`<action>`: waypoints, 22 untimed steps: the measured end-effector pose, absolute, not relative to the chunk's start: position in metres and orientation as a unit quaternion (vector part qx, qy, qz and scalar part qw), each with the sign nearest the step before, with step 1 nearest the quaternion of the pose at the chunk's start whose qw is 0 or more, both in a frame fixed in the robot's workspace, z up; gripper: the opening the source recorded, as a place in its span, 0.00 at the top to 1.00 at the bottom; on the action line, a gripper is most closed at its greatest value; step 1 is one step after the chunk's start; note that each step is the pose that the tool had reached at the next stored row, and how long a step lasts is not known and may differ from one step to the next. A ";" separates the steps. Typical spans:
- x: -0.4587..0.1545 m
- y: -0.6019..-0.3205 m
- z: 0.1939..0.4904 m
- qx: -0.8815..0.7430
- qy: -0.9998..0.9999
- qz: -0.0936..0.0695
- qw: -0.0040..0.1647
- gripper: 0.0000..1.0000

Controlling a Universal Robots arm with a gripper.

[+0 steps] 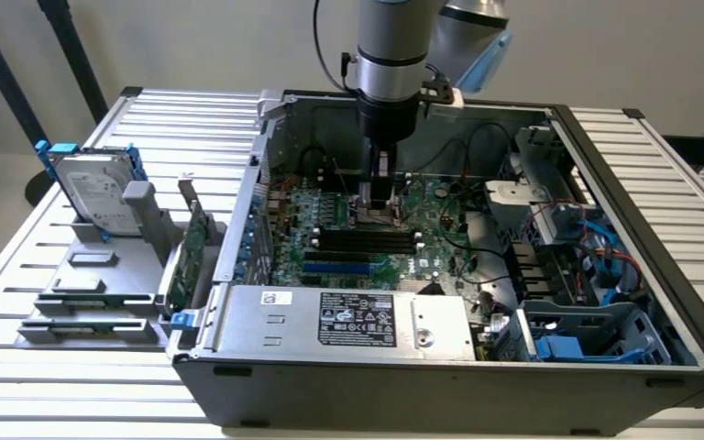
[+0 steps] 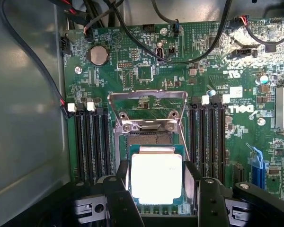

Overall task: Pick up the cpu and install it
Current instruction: 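Place the cpu into insertion slot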

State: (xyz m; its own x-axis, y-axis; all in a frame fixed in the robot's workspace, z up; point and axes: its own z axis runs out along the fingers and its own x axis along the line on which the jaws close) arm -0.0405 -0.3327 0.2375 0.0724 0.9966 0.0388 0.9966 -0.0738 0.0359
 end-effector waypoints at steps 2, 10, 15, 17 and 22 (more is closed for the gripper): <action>-0.041 -0.333 0.235 -0.730 -0.683 -0.026 0.000 0.45; -0.041 -0.333 0.227 -0.719 -0.694 -0.027 0.001 0.45; -0.041 -0.333 0.224 -0.716 -0.697 -0.028 0.002 0.45; -0.041 -0.333 0.223 -0.716 -0.697 -0.028 0.003 0.45; -0.041 -0.332 0.219 -0.716 -0.697 -0.028 0.003 0.45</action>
State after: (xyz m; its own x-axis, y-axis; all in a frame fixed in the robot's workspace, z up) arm -0.0406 -0.3321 0.2190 0.0256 0.9987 0.0448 0.9990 -0.0272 0.0353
